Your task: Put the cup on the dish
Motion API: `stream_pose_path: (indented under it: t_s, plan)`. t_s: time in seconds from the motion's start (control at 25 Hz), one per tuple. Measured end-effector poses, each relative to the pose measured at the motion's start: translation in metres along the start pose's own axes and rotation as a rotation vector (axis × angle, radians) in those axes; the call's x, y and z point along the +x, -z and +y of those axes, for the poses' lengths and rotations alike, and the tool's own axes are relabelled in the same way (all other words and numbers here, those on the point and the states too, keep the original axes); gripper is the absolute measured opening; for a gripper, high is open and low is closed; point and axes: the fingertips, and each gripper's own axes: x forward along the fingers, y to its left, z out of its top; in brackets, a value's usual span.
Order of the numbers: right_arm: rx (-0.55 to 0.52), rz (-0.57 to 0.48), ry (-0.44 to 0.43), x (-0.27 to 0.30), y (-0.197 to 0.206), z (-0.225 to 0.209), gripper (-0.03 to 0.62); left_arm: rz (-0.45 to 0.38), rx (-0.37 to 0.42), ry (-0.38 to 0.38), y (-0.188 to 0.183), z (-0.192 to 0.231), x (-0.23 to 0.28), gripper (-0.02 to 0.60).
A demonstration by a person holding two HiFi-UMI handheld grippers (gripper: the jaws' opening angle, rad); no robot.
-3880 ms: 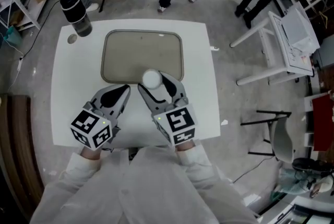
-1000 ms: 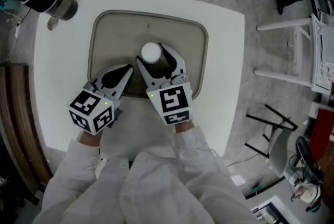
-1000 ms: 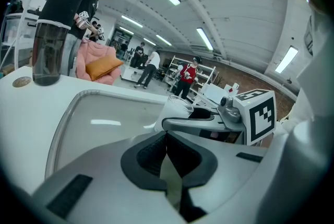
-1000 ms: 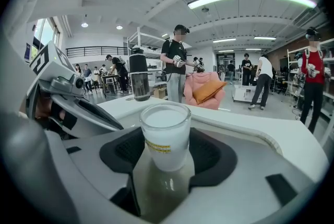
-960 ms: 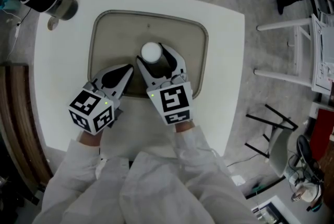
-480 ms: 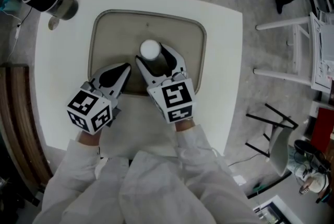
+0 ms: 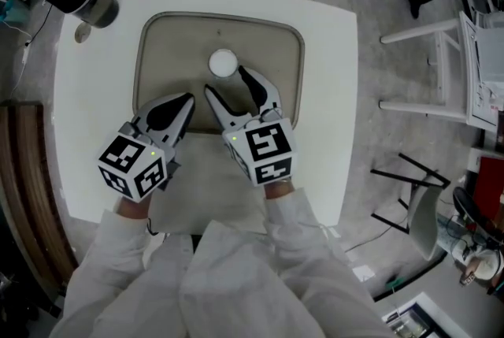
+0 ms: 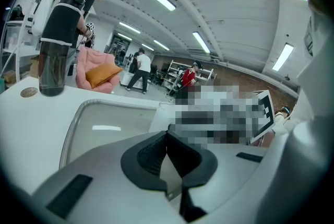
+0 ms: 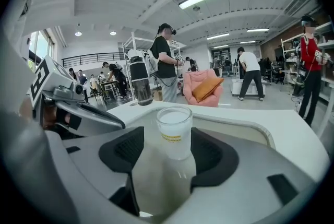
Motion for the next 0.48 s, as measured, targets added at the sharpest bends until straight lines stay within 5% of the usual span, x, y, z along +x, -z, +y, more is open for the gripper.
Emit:
stream_pose_path:
  t_s: [0.48]
  plan:
    - [0.045,-0.155,-0.005,-0.073,-0.038,0.06,0.265,-0.075,0.094,0.045,-0.011,-0.055,-0.071,0.008]
